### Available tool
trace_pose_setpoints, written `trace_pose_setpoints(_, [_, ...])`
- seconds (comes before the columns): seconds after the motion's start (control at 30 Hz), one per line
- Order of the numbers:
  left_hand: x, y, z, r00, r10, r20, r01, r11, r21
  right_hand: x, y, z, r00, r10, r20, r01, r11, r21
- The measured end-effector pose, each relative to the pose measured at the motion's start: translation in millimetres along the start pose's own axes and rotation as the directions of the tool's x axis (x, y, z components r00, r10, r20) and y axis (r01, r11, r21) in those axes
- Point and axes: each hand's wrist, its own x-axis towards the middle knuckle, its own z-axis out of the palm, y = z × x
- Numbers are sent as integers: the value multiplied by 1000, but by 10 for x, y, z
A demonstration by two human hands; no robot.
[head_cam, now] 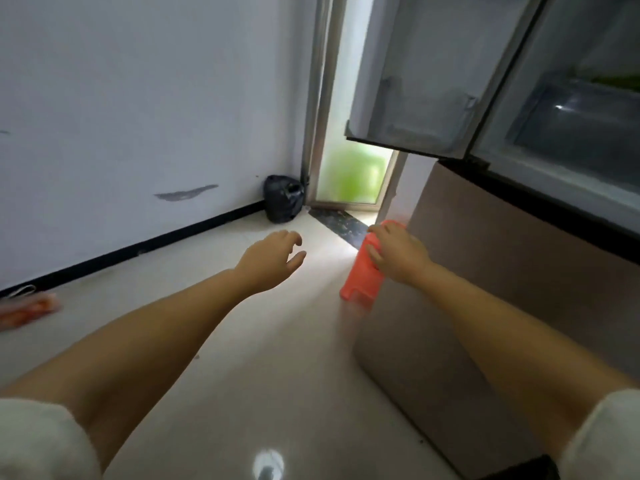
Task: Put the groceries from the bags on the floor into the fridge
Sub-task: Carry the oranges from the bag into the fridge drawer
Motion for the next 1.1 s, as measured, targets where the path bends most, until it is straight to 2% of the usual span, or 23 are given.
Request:
trace_pose_setpoints(0.17, [-1312, -1431, -614, 976, -218, 9, 216, 969, 120, 177, -1713, 528, 982, -176, 69, 167, 979, 119])
trace_pose_setpoints(0.4, [-2301, -2823, -1374, 869, -488, -78, 494, 860, 127, 628, -3617, 898, 904, -409, 122, 383, 904, 191])
trace_pose_setpoints(0.57, [-2607, -3696, -1598, 782, -618, -79, 622, 782, 47, 1255, -4586, 1089, 837, -519, 171, 492, 852, 177])
trace_pose_setpoints(0.77, [-2567, -4654, -1967, 632, -753, -183, 759, 649, -52, 2156, -5675, 1404, 730, -638, 245, 606, 770, 199])
trace_pose_setpoints(0.93, [-2651, -5559, -2108, 478, -865, -149, 863, 495, -101, 2832, -6644, 1729, 618, -716, 325, 699, 689, 192])
trace_pose_setpoints(1.1, [-2781, -6529, -2265, 382, -920, -93, 914, 390, -106, 3435, -7661, 2126, 525, -766, 372, 756, 620, 209])
